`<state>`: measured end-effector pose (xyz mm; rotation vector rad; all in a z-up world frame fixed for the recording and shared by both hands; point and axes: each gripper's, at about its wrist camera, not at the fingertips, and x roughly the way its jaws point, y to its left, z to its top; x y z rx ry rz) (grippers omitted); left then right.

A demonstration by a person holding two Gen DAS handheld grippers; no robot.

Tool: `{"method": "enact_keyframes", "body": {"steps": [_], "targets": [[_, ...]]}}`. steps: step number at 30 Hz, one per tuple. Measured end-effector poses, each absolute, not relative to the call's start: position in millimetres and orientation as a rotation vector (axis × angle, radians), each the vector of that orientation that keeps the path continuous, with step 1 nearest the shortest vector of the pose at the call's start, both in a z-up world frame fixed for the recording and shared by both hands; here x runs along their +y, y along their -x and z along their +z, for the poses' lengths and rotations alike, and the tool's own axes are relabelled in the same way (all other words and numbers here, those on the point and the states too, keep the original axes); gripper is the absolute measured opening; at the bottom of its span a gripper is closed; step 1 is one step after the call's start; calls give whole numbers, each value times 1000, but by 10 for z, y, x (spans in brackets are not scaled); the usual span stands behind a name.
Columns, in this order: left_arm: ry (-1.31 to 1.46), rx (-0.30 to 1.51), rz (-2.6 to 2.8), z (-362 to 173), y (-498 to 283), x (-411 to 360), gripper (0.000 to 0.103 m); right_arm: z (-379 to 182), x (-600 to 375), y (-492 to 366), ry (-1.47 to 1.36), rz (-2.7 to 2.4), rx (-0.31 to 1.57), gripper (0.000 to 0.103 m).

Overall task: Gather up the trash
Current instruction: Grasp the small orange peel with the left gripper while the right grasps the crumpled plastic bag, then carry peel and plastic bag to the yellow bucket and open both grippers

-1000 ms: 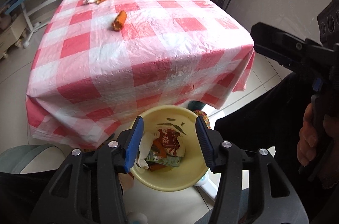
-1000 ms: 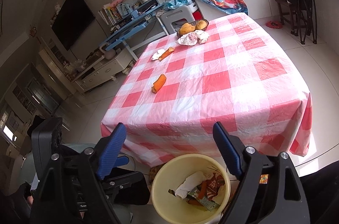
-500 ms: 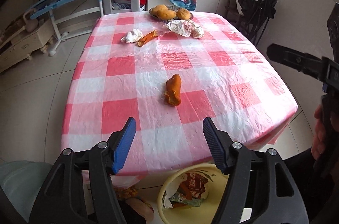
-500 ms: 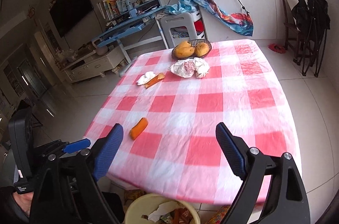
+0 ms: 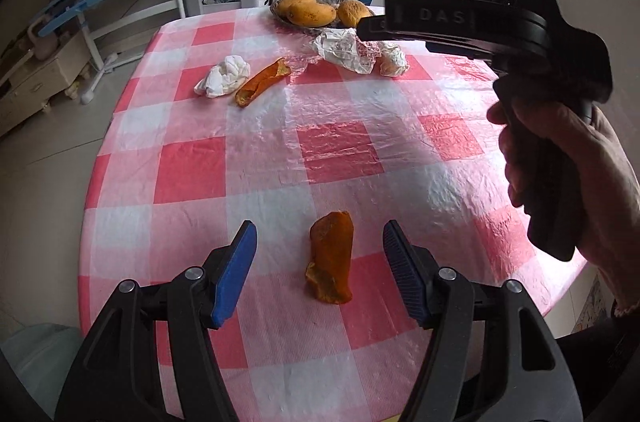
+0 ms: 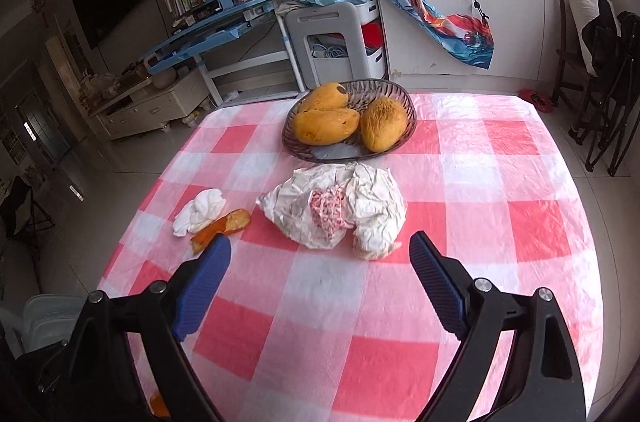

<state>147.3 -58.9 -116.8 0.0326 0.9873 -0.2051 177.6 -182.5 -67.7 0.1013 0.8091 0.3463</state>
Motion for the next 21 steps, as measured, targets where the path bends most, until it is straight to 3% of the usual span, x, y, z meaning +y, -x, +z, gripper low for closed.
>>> {"method": "enact_keyframes", "body": {"steps": [3,6,8,9,10,12,14,21], "targets": [[-33,995,-205,-1199,-1547,-594,61,-718,-1782,-1950,-84,341,817,87],[-29,1024,-214,-1253,-1622,-592,42,-786,-1793,-2064,-93,337,843,87],[-31,1045,-226,-1299,-1649,-609,23,-855,-1799,-2113,-97,345,872,87],[-38,1043,-230,-1309,-1640,-627,23,-898,-1793,-2123,-93,354,891,81],[-50,1038,-230,-1309,-1631,-644,21,-943,-1788,-2132,-87,364,913,66],[-48,1033,-245,-1295,-1603,-661,16,-982,-1802,-2115,-83,374,922,48],[-40,1018,-246,-1259,-1585,-650,14,-958,-1841,-2087,-110,390,923,36],[-15,986,-239,-1159,-1535,-596,14,-762,-1917,-1891,-136,413,881,33]]}}
